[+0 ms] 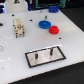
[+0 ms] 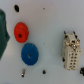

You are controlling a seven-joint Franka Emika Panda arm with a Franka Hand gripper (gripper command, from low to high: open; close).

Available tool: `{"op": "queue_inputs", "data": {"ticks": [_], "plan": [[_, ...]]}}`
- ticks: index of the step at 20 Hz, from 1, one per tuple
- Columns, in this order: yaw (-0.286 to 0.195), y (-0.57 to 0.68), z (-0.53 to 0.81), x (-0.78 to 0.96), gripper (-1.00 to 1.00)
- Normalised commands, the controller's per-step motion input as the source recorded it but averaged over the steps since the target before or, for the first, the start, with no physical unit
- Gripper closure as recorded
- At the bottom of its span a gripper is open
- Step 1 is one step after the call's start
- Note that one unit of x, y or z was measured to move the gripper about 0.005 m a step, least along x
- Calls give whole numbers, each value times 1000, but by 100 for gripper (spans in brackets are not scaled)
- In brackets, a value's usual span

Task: Insert the blue gear onto the right peg, followed by the red gear

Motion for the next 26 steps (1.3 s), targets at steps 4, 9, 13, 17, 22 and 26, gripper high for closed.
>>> {"op": "queue_inputs", "data": {"ticks": [4, 9, 13, 17, 22, 26], "plan": [[0, 493, -146, -572, -100], [0, 532, -175, -565, -100], [0, 495, -235, -524, -100], [0, 430, -365, -507, -100], [0, 285, -455, -499, -100], [0, 217, -532, -424, -100]]}}
